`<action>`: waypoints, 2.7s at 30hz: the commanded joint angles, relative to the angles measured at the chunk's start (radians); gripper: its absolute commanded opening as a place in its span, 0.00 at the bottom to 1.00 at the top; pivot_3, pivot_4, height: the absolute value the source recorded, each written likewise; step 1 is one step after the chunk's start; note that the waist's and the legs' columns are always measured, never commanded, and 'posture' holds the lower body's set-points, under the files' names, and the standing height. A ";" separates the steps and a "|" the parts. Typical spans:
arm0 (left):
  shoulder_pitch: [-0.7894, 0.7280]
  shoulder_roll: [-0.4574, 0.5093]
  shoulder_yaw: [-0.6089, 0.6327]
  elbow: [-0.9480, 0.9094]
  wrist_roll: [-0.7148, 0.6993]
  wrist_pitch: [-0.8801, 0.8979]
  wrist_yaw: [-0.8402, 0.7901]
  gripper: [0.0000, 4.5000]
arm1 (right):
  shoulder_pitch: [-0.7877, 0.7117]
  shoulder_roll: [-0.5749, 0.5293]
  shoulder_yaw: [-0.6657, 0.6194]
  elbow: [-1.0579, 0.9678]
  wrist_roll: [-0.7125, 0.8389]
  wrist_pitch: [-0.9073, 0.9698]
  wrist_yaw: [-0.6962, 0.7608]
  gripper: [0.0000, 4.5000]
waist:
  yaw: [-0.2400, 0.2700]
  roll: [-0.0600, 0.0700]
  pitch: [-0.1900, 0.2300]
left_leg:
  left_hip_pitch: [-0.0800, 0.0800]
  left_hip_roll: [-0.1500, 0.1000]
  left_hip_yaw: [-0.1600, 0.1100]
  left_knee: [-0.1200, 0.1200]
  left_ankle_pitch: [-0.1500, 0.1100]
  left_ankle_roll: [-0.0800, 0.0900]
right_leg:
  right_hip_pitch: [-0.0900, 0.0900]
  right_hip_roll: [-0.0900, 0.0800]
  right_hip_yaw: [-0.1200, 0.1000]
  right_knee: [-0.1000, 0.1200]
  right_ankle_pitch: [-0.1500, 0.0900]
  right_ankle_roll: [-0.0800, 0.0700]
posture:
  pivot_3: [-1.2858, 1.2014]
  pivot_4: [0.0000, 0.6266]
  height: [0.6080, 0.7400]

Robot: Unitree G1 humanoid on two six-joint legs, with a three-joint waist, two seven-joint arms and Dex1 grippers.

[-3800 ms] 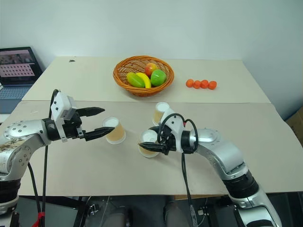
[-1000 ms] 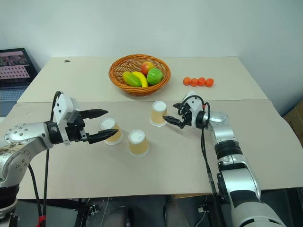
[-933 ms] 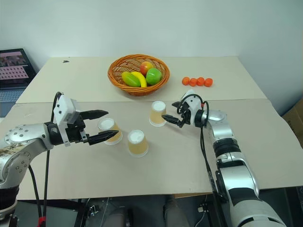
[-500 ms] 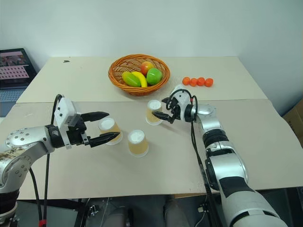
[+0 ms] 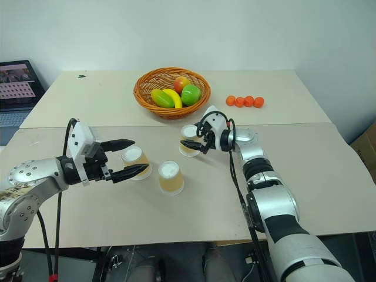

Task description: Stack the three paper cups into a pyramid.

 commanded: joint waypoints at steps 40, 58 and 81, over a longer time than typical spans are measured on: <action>-0.143 -0.043 -0.115 0.104 0.066 -0.069 -0.108 1.00 | 0.637 -0.391 -0.029 -1.357 0.376 0.743 0.124 0.62 | 0.012 0.001 0.001 | 0.000 -0.001 -0.001 0.001 0.000 0.000 | 0.001 0.001 0.000 -0.001 -0.002 0.004 | 0.52 0.24 0.95; -0.141 -0.018 -0.086 0.076 0.059 -0.043 -0.106 1.00 | 0.578 -0.332 0.076 -1.233 0.319 0.634 0.123 0.62 | 0.028 0.001 0.001 | 0.000 0.000 -0.001 0.001 0.000 0.000 | 0.001 0.000 0.000 -0.001 -0.002 0.004 | 0.52 0.24 0.95; -0.141 -0.007 -0.074 0.061 0.055 -0.022 -0.102 1.00 | 0.516 -0.277 0.098 -1.156 0.284 0.562 0.129 0.99 | 0.028 0.001 0.001 | 0.000 0.000 -0.001 0.001 0.000 0.000 | 0.001 0.000 0.000 -0.001 -0.001 0.001 | 0.52 0.24 0.95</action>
